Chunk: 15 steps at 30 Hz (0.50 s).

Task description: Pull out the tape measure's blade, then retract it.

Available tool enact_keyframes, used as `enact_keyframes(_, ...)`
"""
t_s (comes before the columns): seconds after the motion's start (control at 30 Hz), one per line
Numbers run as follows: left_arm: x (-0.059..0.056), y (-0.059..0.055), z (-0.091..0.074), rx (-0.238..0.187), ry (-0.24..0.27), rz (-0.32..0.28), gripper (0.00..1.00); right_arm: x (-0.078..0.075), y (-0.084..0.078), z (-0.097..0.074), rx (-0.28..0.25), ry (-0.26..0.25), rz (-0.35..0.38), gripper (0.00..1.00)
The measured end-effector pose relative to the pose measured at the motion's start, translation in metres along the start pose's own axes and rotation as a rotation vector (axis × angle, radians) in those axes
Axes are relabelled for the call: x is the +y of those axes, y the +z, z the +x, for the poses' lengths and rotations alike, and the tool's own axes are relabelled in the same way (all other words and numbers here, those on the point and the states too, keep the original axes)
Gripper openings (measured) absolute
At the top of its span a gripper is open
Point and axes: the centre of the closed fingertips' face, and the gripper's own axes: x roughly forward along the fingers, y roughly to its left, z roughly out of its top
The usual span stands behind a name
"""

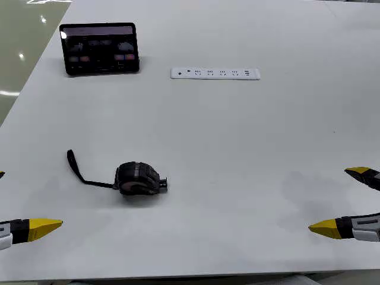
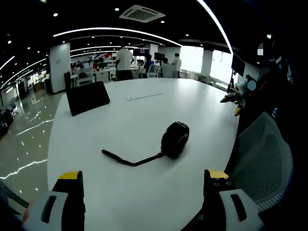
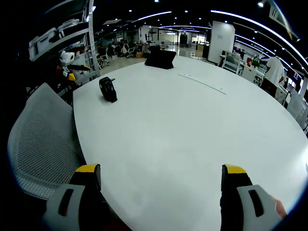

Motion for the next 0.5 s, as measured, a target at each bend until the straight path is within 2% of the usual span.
enact_keyframes(0.27,0.0031,0.0079,-0.0022,-0.016,0.009,0.025,1.0,0.0001,0.0006,-0.0002,-0.004,-0.007,-0.002,1.0)
enact_keyframes(0.5,0.0048,0.0075,-0.0052,-0.009,0.012,0.024,1.0,-0.0032,0.0003,-0.0026,-0.008,-0.018,-0.01,1.0)
